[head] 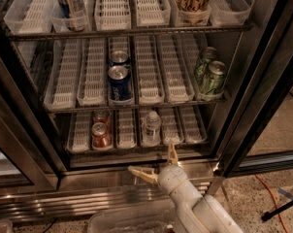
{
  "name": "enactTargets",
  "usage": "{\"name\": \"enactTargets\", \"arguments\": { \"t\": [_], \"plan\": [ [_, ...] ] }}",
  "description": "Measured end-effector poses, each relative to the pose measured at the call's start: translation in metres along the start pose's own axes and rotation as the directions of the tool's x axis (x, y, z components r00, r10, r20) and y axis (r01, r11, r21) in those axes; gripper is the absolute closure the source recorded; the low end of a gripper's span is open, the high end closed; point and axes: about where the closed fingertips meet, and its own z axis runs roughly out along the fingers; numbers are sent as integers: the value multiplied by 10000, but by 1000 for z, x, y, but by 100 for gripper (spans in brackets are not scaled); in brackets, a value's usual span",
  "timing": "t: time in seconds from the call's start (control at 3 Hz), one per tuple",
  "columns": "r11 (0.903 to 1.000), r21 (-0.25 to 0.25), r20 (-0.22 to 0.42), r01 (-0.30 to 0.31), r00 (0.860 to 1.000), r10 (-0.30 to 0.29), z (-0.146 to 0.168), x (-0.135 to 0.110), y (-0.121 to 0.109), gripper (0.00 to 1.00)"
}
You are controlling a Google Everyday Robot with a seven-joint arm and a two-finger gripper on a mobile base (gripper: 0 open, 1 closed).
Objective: Pick water bottle from bottom shelf of fridge
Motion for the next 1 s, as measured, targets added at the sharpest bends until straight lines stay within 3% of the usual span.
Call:
{"name": "enactTargets", "arguments": {
  "t": [0.67,1.0],
  "plan": [
    [10000,-1,0,0,10000,0,0,0,0,34],
    [10000,-1,0,0,10000,0,0,0,0,17]
  ]
}}
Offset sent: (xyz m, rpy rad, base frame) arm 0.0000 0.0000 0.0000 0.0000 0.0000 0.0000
